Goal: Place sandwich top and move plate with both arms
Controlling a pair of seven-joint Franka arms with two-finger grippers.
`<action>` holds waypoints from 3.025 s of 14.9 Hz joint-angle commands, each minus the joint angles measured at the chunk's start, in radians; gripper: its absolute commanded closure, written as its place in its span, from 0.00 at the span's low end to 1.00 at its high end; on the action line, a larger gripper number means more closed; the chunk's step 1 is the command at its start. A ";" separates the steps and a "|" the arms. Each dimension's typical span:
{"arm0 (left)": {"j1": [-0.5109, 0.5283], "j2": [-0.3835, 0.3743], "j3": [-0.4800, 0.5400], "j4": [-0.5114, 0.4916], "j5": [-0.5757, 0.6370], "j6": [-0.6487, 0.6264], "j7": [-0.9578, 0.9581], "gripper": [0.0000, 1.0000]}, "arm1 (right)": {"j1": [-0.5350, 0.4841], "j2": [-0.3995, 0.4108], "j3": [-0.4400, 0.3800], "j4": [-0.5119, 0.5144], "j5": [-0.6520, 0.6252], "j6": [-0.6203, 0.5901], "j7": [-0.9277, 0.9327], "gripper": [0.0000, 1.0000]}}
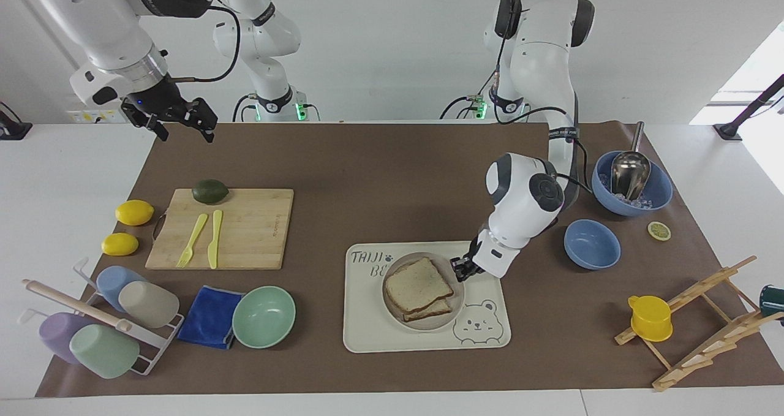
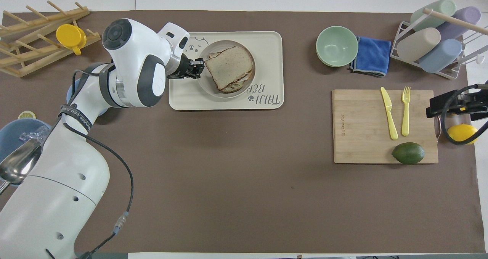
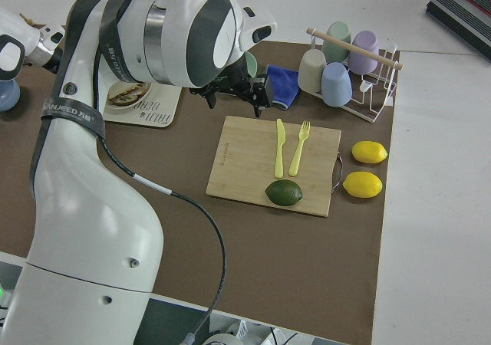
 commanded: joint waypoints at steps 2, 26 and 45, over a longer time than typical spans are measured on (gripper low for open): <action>0.006 -0.036 0.005 -0.030 0.002 0.005 0.017 0.00 | -0.016 -0.014 0.010 -0.016 0.011 0.001 -0.029 0.00; 0.317 -0.608 -0.048 -0.022 0.336 -0.668 0.104 0.00 | -0.016 -0.014 0.010 -0.016 0.011 0.001 -0.029 0.00; 0.368 -0.664 -0.123 -0.130 0.385 -0.682 0.238 0.00 | -0.019 -0.014 0.010 -0.014 0.011 0.001 -0.027 0.00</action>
